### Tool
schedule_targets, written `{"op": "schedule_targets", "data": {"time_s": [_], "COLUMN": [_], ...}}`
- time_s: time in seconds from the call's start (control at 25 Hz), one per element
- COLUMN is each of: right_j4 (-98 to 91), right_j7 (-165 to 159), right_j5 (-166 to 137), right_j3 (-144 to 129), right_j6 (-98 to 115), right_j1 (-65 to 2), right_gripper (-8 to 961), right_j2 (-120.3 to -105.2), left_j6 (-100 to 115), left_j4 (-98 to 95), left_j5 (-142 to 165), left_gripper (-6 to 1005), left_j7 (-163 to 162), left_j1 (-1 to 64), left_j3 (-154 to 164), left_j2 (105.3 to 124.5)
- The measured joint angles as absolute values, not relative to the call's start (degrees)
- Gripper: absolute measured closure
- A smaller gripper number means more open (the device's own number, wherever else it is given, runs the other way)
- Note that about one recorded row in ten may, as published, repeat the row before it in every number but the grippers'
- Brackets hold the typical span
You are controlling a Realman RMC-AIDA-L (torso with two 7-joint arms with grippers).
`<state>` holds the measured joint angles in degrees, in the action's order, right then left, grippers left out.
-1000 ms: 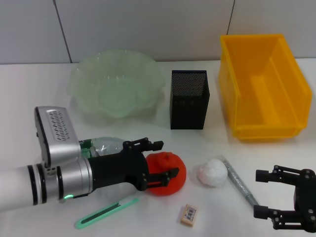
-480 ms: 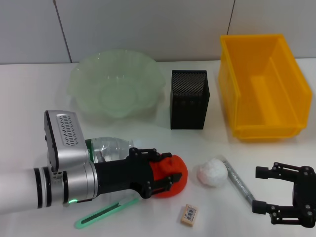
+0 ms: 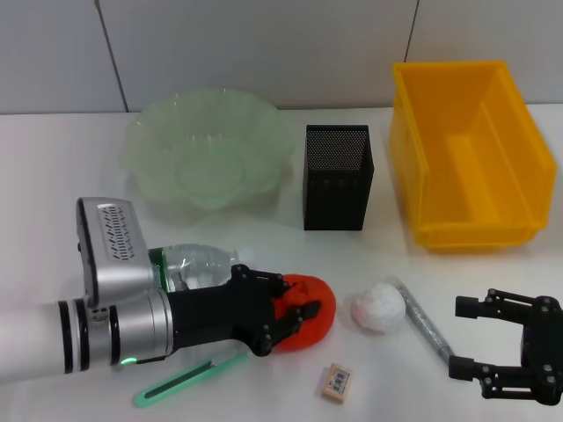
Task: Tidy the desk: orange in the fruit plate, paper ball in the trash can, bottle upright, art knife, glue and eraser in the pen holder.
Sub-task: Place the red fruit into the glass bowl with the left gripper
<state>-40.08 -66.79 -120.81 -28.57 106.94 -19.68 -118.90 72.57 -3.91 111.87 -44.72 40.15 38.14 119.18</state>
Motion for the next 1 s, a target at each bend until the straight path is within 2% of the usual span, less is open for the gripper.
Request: {"op": "schedule_targets", "data": {"time_s": [0.28,0.44,0.72,1.0], "right_j4": [-40.1,-40.1,-39.3,-38.9], "right_j7": [-66.9,-66.8,-66.7,-66.6], "right_j5": [-120.8,-120.8,-120.8,-120.9], "right_j3": [-28.5,-28.5,-28.5,-29.0], "right_j6": [106.9,106.9,106.9,106.5], "right_j1": [-19.7,-19.7,-19.7,-19.9], "right_gripper": [141,141,141,141], "right_j2": [-118.92,-118.93,-119.00,-119.01], "left_j6": [91.5,92.6,83.1,66.3], "left_j4": [-18.1,-22.6,-27.9,-26.4], "left_j5": [110.9,107.8,100.9,98.1], "left_gripper": [791,831,874,906], "left_j7": [-59.0,-62.8,-69.6,-70.9], "left_j1": [37.1,36.7,38.5,43.1], "left_j3": [37.7,37.4,37.8,38.0], "left_j2": [118.73,118.73,118.83,119.11]}}
